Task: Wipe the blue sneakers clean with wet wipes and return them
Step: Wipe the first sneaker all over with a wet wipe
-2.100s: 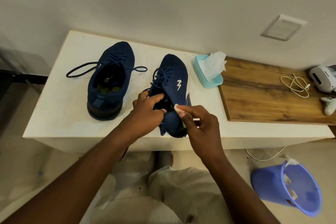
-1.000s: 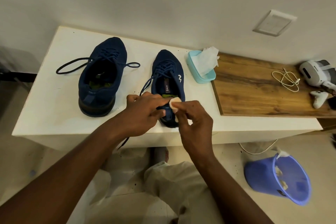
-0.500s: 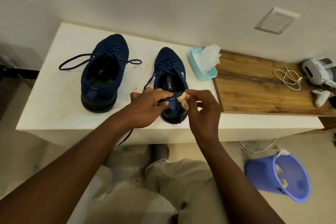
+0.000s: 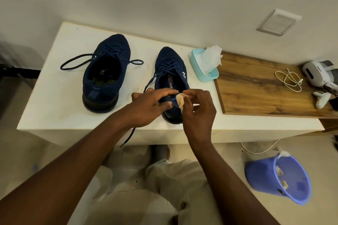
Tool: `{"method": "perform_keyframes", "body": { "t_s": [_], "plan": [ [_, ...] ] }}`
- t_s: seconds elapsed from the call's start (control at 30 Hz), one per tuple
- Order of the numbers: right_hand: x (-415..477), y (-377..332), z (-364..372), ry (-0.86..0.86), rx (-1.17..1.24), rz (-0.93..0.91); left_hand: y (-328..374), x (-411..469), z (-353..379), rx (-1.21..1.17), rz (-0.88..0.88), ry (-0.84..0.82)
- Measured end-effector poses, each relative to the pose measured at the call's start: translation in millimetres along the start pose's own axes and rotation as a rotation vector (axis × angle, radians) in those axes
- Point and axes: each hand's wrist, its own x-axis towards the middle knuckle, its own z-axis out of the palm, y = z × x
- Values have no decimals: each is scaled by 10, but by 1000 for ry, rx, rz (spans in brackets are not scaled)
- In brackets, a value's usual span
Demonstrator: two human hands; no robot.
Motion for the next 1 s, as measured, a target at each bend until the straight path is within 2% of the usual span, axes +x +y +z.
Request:
{"method": "perform_keyframes", "body": {
  "t_s": [0.07,0.13,0.3,0.4,0.47,0.63,0.73,0.8,0.83,0.93,1.0],
  "plan": [
    [15,-5,-47,47,77,76,72,-63,-15,-7,45,23],
    [55,-24,-94,58,54,46,132,-77,25,-6,87,74],
    [-180,-97,-117,-190,-237,-238,127,-30,73,-39,72,198],
    [-267,-74,-153,-282,-253,-277,84,-38,57,-34,47,204],
    [-234,-13,-191,-281,-258,-318,76,-30,74,1,54,209],
    [70,136,-270,-34,-64,-92,124,-7,65,45,103,182],
    [-5,56,-177,-86,-22,-159,136,-36,72,123,127,143],
    [-143,28,-152,-160,-88,-227,94,-56,40,134,103,113],
    [-162,80,-170,-164,-102,-211,79,-58,18,135,86,102],
    [12,225,-221,-56,-19,30,67,-51,-42,204,40,94],
    [111,194,-181,-66,-2,32,63,-46,-46,209,11,40]
  ]
}}
